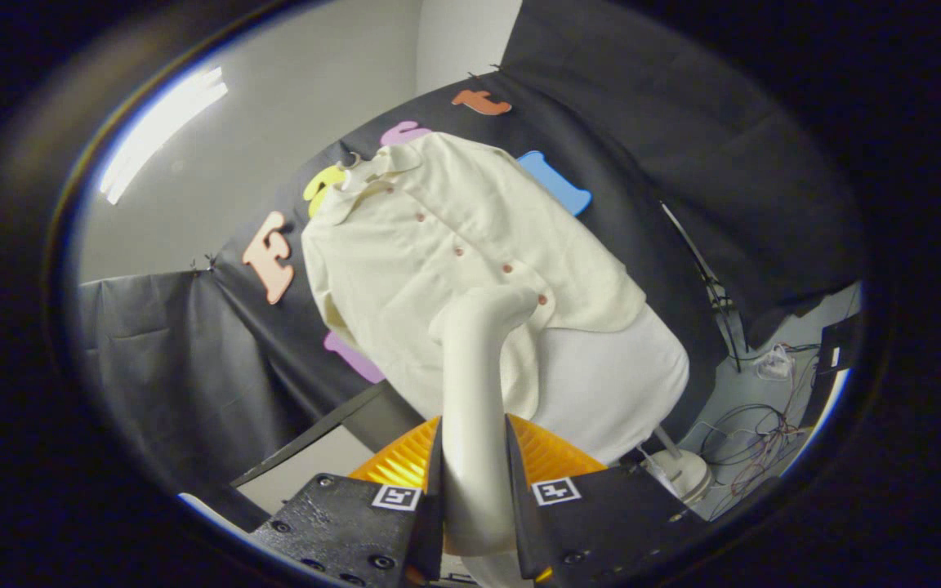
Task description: Iron the clothes twice with a garment steamer, once on the left side and once on the right side.
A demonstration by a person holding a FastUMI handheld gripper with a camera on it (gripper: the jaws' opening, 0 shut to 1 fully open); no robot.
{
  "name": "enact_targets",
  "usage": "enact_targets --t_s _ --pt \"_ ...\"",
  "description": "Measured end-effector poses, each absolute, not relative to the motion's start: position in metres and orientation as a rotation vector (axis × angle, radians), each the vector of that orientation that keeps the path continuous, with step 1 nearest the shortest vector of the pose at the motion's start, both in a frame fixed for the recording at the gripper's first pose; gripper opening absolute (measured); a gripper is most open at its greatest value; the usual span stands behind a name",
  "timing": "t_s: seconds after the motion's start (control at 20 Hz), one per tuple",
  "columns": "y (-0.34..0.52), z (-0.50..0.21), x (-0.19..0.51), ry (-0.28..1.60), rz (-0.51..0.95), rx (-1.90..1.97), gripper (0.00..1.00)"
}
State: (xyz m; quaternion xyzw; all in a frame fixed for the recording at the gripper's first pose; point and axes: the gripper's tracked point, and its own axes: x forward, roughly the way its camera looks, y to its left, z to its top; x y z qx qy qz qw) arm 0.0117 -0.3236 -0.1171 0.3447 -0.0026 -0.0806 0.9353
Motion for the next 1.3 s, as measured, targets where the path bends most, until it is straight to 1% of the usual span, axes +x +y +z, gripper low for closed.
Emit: enact_targets --t_s 0.1,0.35,0.65,0.95,1.15,1.3 --pt "-0.287 -0.087 0.007 -0.026 -0.132 0.694 0.35" --pt "-0.171 -0.01 -0.001 -0.069 0.01 0.619 0.35" --pt "-0.054 0.035 -0.024 -0.075 0.152 0.508 0.35" --pt "-0.001 0.053 -0.053 -0.139 0.123 0.301 0.35" --pt "0.019 0.021 -0.061 -0.062 0.059 0.237 0.34" --pt "0.029 0.008 -0.072 -0.084 0.021 0.209 0.35"
